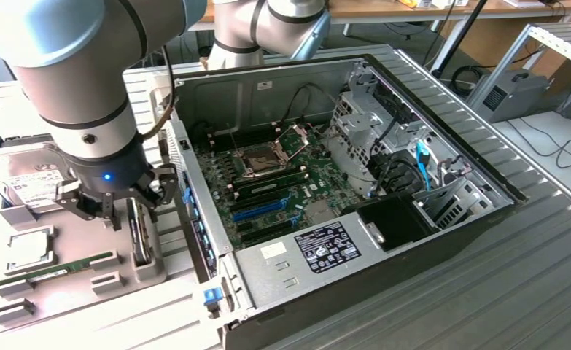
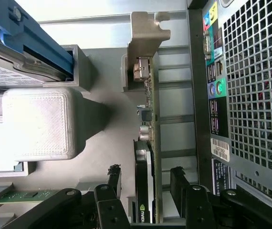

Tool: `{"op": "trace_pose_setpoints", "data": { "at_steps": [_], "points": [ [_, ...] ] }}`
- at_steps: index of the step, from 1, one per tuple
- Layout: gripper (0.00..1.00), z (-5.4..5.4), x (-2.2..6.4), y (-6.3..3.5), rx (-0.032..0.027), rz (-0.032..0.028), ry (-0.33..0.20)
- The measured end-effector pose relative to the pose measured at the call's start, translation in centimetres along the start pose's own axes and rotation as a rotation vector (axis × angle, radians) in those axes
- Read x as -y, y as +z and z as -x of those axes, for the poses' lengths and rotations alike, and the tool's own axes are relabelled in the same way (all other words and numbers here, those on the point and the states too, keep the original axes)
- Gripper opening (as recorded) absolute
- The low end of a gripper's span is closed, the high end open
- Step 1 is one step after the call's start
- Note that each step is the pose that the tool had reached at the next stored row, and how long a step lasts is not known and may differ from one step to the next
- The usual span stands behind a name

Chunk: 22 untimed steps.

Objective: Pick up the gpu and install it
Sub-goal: 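Pick up the gpu and move the gpu toward the slot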

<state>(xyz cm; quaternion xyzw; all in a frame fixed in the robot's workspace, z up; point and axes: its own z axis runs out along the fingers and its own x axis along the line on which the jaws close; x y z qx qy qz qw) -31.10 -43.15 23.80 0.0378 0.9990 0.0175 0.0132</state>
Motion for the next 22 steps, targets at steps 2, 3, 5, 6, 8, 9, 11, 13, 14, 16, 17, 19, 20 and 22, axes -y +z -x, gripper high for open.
{"op": "trace_pose_setpoints", "data": {
  "at_steps": [2,3,5,6,8,9,11,13,14,16,17,19,20,22],
  "points": [
    [0.54,-0.01,0.00,0.00,0.0000,0.0001,0.000],
    [0.54,-0.01,0.00,0.00,0.0000,0.0000,0.000],
    [0.54,-0.02,0.01,0.00,0.0000,0.0001,0.000],
    [0.54,-0.03,0.06,0.00,0.0000,0.0001,0.000],
    [0.54,-0.01,0.22,-0.01,0.0000,0.0000,0.000],
    [0.54,-0.01,0.25,-0.01,-0.0001,0.0000,0.000],
    [0.54,0.00,0.26,-0.01,0.0001,0.0000,0.000],
    [0.54,0.00,0.26,-0.01,0.0000,0.0001,0.000],
    [0.54,0.00,0.26,-0.01,0.0000,0.0001,0.000],
    [0.54,0.00,0.26,-0.01,0.0001,0.0001,0.000],
    [0.54,0.00,0.26,-0.01,0.0001,0.0000,0.000],
    [0.54,0.00,0.26,-0.01,0.0000,0.0001,0.000],
    [0.54,0.00,0.26,-0.01,0.0001,0.0001,0.000],
    [0.54,0.00,0.26,-0.01,0.0000,0.0000,0.000]
  ]
}}
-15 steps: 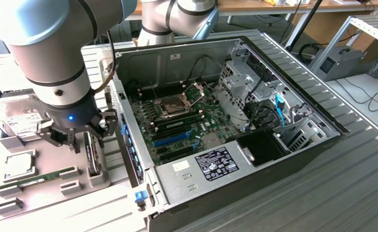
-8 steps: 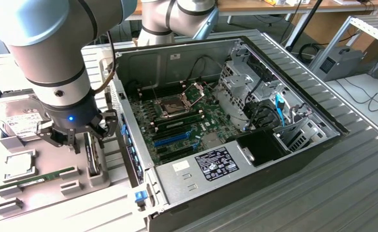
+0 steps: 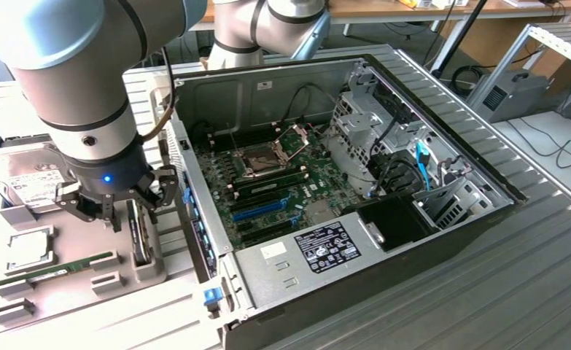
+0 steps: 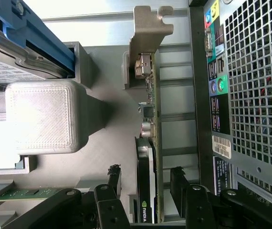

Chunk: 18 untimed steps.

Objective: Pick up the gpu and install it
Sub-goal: 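Pick up the gpu and move the gpu toward the slot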

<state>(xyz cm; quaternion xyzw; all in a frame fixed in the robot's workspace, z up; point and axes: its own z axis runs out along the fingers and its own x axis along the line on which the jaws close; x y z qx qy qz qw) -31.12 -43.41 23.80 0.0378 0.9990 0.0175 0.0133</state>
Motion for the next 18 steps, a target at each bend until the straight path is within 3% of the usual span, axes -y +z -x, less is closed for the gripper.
{"op": "trace_pose_setpoints", "data": {
  "at_steps": [3,4,18],
  "points": [
    [0.46,0.00,0.00,0.00,0.0000,0.0000,0.000],
    [0.39,0.00,0.00,0.00,-0.0001,0.0000,0.000],
    [0.39,0.11,-0.01,0.00,0.0000,0.0001,0.000]
  ]
}}
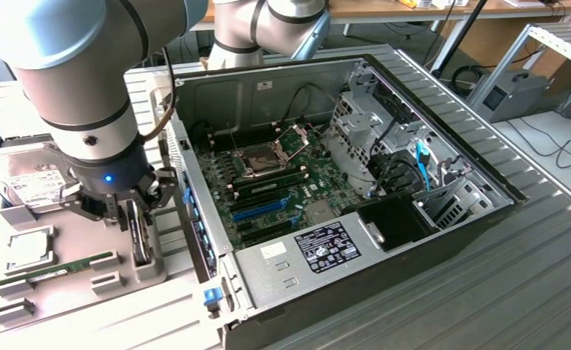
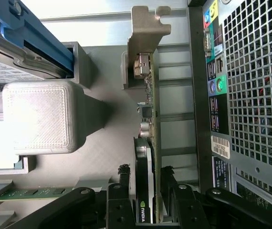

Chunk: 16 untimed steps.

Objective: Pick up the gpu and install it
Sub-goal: 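Pick up the gpu and move the gpu toward the slot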

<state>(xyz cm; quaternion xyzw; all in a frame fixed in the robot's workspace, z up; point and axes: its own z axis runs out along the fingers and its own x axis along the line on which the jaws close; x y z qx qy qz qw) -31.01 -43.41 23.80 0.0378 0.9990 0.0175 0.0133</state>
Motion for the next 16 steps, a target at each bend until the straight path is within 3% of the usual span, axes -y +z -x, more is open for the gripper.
{"op": "trace_pose_setpoints", "data": {
  "at_steps": [16],
  "points": [
    [0.39,0.27,-0.02,0.01,0.0000,-0.0001,0.000]
  ]
}}
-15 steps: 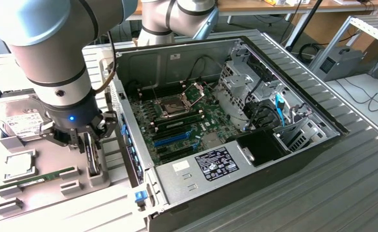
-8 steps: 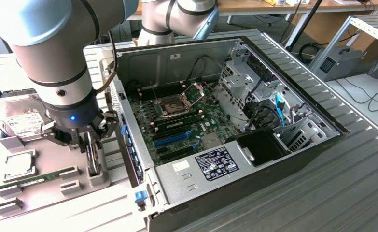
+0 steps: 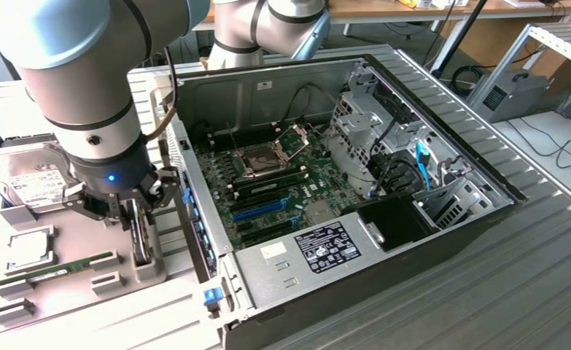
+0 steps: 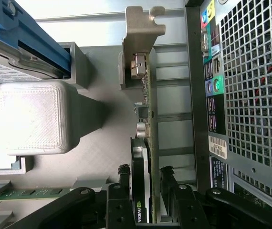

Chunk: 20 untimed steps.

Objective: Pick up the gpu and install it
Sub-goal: 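Pick up the gpu and move the gpu toward the slot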

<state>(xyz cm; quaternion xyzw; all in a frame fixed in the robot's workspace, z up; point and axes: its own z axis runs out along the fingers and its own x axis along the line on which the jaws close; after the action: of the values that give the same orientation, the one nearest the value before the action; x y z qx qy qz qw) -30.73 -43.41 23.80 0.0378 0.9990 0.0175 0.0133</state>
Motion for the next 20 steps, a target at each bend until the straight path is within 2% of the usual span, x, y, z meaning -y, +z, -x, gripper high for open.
{"op": "trace_pose_setpoints", "data": {
  "at_steps": [20],
  "points": [
    [0.39,-0.31,-0.07,-0.19,0.0000,0.0000,0.000]
  ]
}}
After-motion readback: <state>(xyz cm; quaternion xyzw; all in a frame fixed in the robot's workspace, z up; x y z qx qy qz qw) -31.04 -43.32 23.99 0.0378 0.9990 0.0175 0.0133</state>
